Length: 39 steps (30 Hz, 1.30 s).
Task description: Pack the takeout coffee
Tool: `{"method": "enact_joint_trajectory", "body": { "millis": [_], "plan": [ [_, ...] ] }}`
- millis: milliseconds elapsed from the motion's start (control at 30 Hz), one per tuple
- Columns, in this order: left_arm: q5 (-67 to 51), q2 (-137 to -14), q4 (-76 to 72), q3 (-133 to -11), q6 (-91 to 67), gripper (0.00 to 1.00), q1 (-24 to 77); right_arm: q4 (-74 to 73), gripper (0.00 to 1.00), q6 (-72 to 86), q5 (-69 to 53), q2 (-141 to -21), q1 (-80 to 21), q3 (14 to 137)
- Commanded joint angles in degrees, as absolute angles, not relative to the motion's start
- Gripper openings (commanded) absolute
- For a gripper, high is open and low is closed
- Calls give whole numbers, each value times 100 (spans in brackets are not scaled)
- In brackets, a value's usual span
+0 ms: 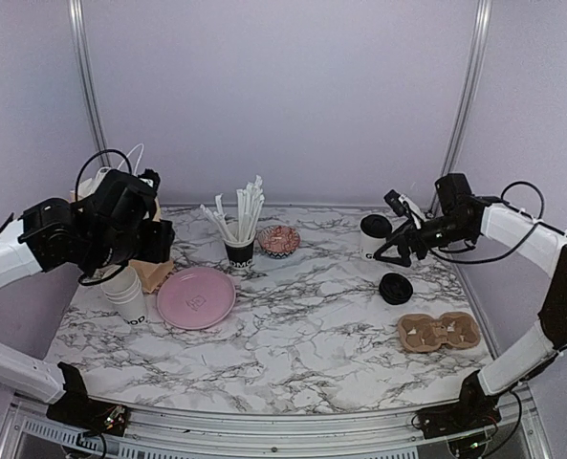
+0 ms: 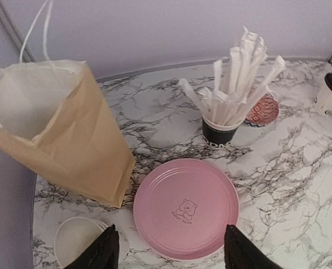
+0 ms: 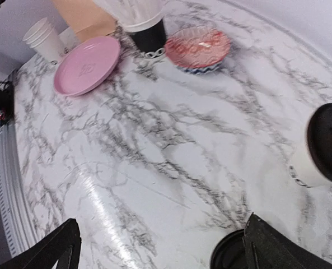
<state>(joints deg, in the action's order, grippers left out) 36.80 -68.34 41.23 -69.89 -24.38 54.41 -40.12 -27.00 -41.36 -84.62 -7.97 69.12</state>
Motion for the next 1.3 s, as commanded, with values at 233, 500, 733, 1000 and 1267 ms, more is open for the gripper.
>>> {"method": "enact_joint_trajectory", "body": {
  "millis": [233,500,733,1000,1267],
  "plan": [
    [2045,-6737,5080,-6610,-1983,44,3239,-2987,99,-3296,-4931,-8499,-1618,6051],
    [1589,-7215,4977,-6408,-1741,32,2654,-3147,99,-3450,-4775,-8565,-1615,6082],
    [1520,-7404,4877,-6186,-1756,28,2575,-3264,99,-3594,-4747,-8633,-1617,6121],
    [1414,-7444,4720,-5977,-1799,18,2575,-3329,99,-3630,-4772,-8752,-1624,6160],
    [1520,-7320,4772,-6000,-1802,0,2575,-3318,99,-3543,-4744,-8807,-1622,6179]
  ]
}}
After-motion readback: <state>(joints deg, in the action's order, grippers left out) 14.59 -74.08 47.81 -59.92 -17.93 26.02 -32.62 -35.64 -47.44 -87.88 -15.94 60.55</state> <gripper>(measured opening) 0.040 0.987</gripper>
